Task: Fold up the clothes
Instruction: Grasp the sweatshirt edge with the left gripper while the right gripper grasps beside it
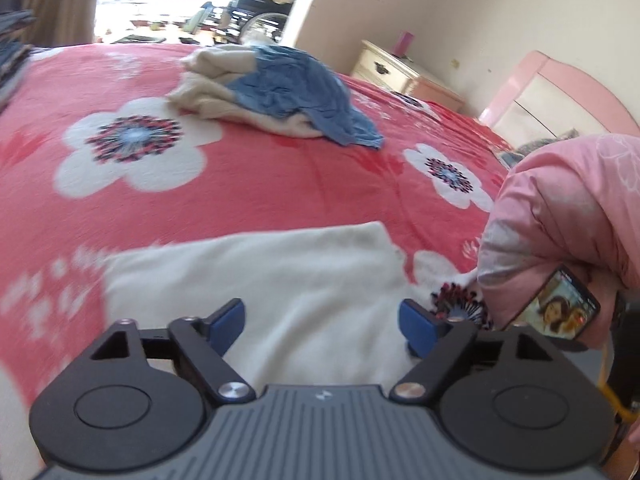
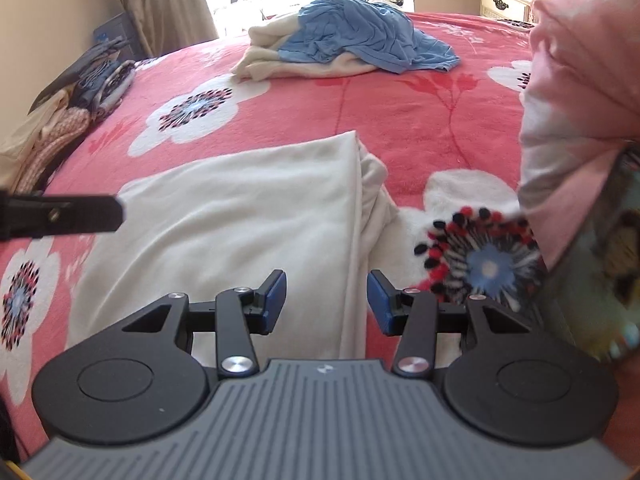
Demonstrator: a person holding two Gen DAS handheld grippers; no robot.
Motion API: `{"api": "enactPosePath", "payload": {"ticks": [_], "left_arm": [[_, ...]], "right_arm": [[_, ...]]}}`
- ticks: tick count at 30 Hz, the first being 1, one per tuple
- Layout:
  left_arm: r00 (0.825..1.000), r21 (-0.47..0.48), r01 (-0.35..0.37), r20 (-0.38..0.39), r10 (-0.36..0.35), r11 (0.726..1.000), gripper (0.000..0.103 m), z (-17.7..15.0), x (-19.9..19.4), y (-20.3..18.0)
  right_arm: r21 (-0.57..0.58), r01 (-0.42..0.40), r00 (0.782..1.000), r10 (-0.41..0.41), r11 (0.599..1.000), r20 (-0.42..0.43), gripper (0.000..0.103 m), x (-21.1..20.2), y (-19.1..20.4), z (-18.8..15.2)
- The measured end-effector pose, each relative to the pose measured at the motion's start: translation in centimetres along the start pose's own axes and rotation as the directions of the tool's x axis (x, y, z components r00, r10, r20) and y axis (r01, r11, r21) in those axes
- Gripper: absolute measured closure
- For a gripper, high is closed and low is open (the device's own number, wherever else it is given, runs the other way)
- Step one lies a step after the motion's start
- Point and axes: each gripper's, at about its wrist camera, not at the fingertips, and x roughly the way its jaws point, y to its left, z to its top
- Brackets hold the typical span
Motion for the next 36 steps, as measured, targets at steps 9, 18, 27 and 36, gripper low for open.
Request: {"api": "enactPosePath", "payload": {"ticks": [9, 18, 27, 36], "left_arm": [[0.992, 0.116, 0.077, -0.111, -0.064, 0.990, 0.056, 2.6, 7.7, -3.6], [0.977, 0.233, 0.101, -0.208, -0.052, 0.967, 0.059, 3.3, 11.8, -6.3], [0.984, 0.243, 0.016, -0.178, 0.029, 0.970, 0.098, 3.3, 12.9, -6.2], [0.993, 0.216, 0.037, -0.119, -0.011, 0.976, 0.098, 3.4, 10.9, -5.2]], "right_arm": [[0.027, -0.095, 0.995, 0.095, 0.995, 0.017, 0.073, 2.1, -1.6, 0.4], [-0.029, -0.145, 0.982, 0.147, 0.989, 0.119, 0.086, 0.9, -0.6, -0.6], [-0.126, -0.116, 0.973, 0.138, 0.985, 0.184, 0.085, -0.7, 0.5, -1.2], [0.070, -0.074, 0.962, 0.053, 0.995, 0.269, 0.084, -1.4, -3.3, 1.2]]}}
